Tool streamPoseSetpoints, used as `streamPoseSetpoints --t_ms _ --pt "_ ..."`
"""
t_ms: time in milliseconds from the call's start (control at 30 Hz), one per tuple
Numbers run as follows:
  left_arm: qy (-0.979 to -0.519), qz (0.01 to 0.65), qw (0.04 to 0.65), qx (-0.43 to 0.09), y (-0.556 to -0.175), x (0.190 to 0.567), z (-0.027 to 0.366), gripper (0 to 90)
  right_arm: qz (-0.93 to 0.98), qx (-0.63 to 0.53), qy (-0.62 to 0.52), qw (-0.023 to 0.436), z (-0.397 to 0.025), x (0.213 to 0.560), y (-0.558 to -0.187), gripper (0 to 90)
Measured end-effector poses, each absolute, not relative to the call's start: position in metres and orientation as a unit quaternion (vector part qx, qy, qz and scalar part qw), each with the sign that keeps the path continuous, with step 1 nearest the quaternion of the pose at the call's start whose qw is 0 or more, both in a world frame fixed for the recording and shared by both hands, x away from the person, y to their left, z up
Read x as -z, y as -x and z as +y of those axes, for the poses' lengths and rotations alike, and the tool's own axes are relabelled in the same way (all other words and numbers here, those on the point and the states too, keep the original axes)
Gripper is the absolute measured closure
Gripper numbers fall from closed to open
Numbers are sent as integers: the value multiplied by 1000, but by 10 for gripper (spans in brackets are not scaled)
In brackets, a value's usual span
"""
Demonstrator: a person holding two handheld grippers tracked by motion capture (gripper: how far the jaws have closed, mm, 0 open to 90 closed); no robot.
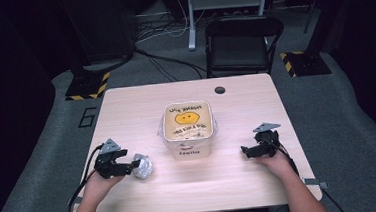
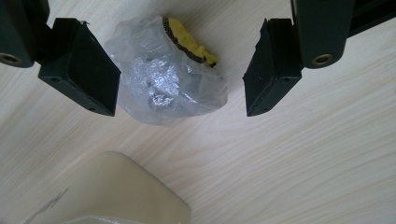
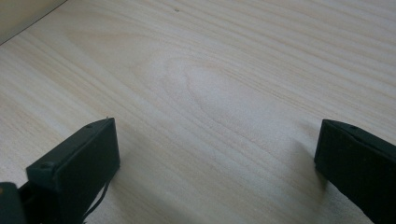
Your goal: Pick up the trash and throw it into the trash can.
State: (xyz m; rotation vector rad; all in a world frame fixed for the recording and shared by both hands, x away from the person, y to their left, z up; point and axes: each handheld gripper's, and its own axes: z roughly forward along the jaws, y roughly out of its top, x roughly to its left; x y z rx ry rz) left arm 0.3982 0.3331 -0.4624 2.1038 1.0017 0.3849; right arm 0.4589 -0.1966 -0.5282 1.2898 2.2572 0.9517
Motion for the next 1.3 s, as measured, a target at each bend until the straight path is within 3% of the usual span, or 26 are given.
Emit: streamPoseSetpoints --t_ms 533,833,1300 --pt "-832 376 384 -136 -400 471 322 228 801 -337 -458 185 -197 528 -459 0" --pt "-841 375 362 -147 -403 480 315 153 801 -338 -458 185 -197 528 -459 0" --pt "-848 373 348 -146 -406 490 308 139 801 -338 -458 186 -197 528 -459 0"
